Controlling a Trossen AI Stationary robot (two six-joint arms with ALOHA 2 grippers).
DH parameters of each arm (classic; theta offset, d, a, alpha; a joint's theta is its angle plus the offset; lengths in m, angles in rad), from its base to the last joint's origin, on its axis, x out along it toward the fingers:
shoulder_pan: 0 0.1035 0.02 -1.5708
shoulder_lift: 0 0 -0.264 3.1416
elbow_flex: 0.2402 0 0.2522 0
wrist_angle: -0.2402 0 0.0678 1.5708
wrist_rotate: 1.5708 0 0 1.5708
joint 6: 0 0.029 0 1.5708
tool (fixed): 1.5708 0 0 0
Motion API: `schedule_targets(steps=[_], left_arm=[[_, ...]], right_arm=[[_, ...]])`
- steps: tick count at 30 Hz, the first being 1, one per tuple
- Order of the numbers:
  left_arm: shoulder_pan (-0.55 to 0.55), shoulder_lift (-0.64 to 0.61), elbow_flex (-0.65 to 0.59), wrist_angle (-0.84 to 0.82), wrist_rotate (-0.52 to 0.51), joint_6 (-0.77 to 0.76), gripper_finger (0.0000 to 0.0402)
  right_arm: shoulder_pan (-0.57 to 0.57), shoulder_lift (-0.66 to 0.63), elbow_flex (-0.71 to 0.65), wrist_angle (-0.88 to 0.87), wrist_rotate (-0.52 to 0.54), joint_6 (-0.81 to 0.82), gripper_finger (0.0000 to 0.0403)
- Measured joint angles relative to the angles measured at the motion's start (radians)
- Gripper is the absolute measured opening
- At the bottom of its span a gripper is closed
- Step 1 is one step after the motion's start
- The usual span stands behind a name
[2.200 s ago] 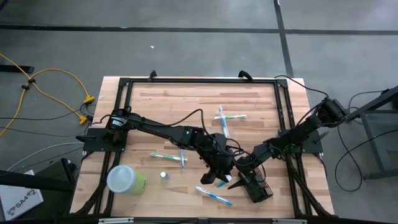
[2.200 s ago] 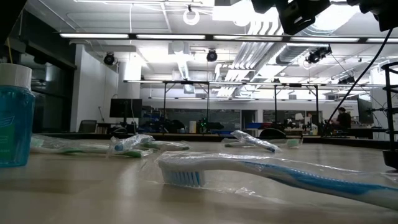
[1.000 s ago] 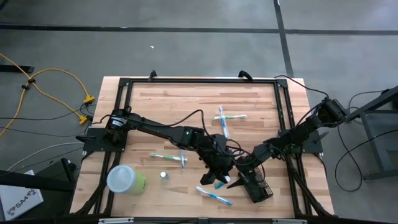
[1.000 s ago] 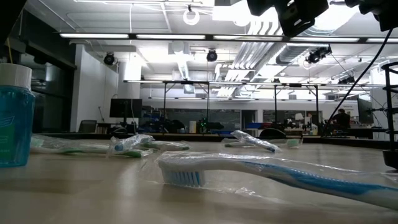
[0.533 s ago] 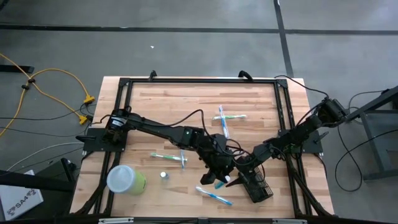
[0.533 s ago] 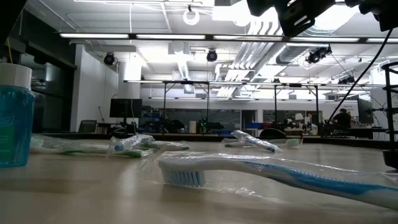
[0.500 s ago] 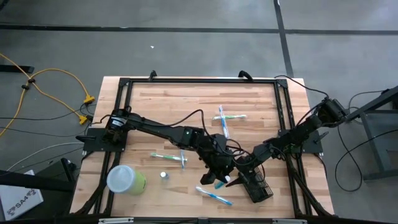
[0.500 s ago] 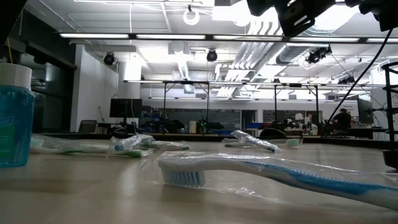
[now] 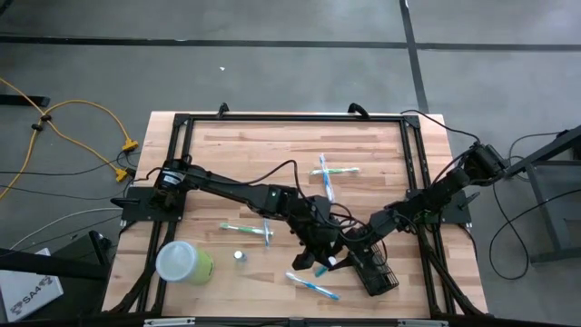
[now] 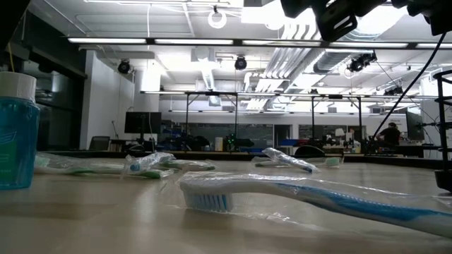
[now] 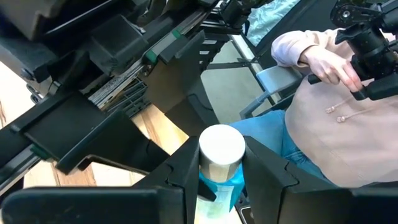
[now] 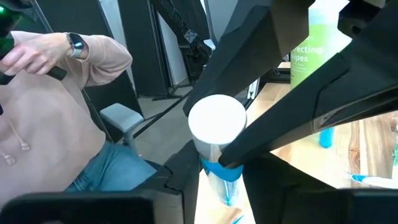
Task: Pick & Place toothbrushing station
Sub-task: Put the top blue mouthwash into the middle section of the of the black wire organizer
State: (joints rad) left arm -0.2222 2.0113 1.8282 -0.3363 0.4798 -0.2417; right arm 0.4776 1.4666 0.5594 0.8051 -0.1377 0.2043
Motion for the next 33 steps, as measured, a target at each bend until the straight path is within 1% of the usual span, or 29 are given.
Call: schedule_targets(steps=[3, 11, 18, 29, 33], left_arm=[[0.000, 0.000, 0.000, 0.001, 0.000, 0.000, 0.0094], [0.000, 0.000, 0.000, 0.000, 0.001, 0.000, 0.0096], [0.000, 0.000, 0.000, 0.000, -0.001, 0.001, 0.0119], [-0.002, 0.000, 0.000, -0.003, -0.020, 0.012, 0.0125], [-0.002, 0.000, 0.000, -0.010, -0.028, 0.036, 0.0146]], right_arm=[[0.000, 0.000, 0.000, 0.000, -0.001, -0.001, 0.0086], [0.000, 0.000, 0.000, 0.000, -0.001, 0.000, 0.0089], [0.000, 0.000, 0.000, 0.000, -0.001, 0.003, 0.0085], [-0.002, 0.000, 0.000, -0.001, 0.001, 0.002, 0.0083], [-0.002, 0.000, 0.000, -0.004, 0.001, 0.002, 0.0082]])
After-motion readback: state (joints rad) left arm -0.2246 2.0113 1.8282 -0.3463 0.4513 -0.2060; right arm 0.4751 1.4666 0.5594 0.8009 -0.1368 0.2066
